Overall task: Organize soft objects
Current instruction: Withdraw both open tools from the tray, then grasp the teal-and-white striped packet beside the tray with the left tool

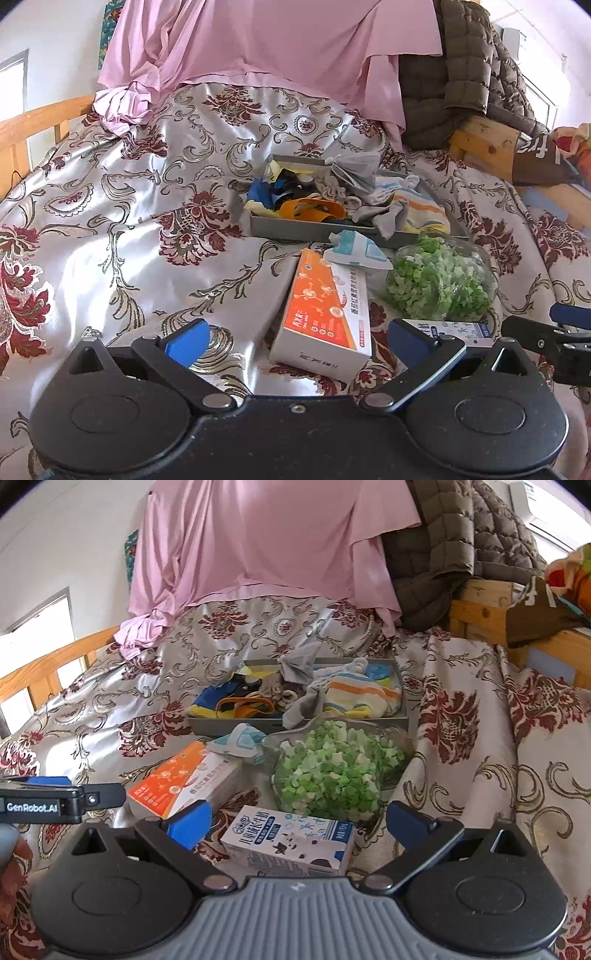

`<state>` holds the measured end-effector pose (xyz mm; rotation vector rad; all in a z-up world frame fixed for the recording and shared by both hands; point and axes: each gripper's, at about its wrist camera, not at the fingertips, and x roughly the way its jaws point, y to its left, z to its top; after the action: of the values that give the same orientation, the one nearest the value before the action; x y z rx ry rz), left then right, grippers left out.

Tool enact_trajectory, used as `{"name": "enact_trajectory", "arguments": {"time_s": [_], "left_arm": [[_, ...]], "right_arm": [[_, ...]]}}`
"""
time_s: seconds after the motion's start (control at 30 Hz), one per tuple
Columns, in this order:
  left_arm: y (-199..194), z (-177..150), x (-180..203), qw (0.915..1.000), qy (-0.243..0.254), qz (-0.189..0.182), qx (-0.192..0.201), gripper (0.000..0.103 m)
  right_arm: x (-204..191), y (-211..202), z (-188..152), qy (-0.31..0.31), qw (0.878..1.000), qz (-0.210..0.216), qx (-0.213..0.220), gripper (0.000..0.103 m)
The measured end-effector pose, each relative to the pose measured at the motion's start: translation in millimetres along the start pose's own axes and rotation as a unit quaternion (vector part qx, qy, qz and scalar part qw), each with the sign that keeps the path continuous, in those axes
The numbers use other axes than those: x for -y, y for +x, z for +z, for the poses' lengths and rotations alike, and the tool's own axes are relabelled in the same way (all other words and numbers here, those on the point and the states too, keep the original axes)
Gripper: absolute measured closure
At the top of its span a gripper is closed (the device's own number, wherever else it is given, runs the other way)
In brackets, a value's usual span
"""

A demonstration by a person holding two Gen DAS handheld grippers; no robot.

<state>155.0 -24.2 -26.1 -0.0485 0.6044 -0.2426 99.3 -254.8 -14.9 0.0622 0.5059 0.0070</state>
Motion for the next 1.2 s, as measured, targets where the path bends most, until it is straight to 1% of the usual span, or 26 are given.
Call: {"name": "enact_trajectory", "arguments": {"time_s": [0.2,0.63,0.97,1.2], "left_arm": [[4,1,-1,1.0,-0.002,0.007,-0.003,0.001],[16,3,-6,0.9997,-0.006,0.02,-0.012,0.001],[30,21,-5,0.9999,-0.012,0.01,0.003,0.001],[42,27,-1,1.0,-0.008,0.0,0.004,0.001]], "right_arm": [[-6,1,0,-0.013,1.0,0.01,0.0,0.0],[-6,0,2,-0.013,1.0,0.021,0.005,0.0],[-8,9,1,-0.018,0.999,0.029,-0.004,0.0],[-4,14,2,-0.012,1.0,0.024,0.001,0.0]]}}
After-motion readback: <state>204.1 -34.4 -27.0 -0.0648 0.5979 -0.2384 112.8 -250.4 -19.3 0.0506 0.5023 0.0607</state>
